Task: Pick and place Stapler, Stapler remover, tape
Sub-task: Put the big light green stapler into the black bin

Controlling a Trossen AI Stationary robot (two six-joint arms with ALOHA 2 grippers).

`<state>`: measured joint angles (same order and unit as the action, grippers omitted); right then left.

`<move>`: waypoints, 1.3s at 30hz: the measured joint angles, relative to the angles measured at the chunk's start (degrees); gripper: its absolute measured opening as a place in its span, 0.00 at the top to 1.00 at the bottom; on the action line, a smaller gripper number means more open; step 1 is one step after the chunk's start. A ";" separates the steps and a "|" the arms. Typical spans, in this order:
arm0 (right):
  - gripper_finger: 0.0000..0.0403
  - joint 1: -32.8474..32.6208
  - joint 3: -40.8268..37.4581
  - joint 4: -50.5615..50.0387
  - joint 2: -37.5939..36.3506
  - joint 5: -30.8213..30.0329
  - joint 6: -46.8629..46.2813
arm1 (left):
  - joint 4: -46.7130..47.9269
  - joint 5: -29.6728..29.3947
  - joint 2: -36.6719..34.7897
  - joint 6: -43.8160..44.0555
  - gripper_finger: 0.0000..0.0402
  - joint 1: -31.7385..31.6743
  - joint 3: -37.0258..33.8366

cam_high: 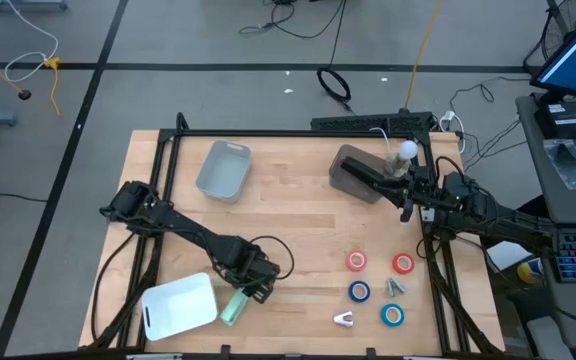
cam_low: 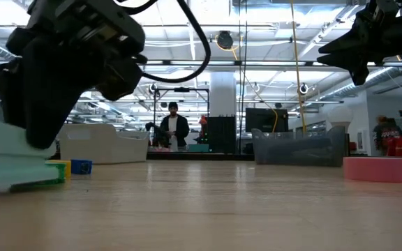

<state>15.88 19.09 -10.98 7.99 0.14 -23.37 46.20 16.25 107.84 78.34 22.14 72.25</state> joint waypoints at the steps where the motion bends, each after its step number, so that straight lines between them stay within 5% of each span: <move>1: 0.73 0.00 0.00 -0.02 0.00 0.00 -0.16 | -0.02 0.02 -0.30 0.04 0.68 -0.23 0.02; 11: 0.73 0.00 0.00 0.00 0.00 -0.02 -0.51 | -0.21 0.11 -7.71 2.52 0.68 -2.73 0.02; 20: 0.73 0.00 -0.12 0.88 0.07 0.00 -9.09 | -3.73 -5.44 -15.21 3.20 0.68 -8.55 0.04; 23: 0.73 -0.02 -2.78 8.95 0.65 3.35 -13.88 | -8.07 -7.20 -15.87 2.76 0.68 -11.14 0.06; 30: 0.73 -2.62 -14.42 44.93 8.24 13.25 -19.05 | -16.37 -10.43 -15.53 0.33 0.68 -17.19 0.07; 39: 0.73 -10.75 -7.68 48.37 20.65 13.27 -2.78 | -21.28 -15.85 -15.41 -0.09 0.68 -25.51 0.07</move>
<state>5.13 11.41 37.38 28.64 13.41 -26.16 24.92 0.40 92.42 78.26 -3.36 72.31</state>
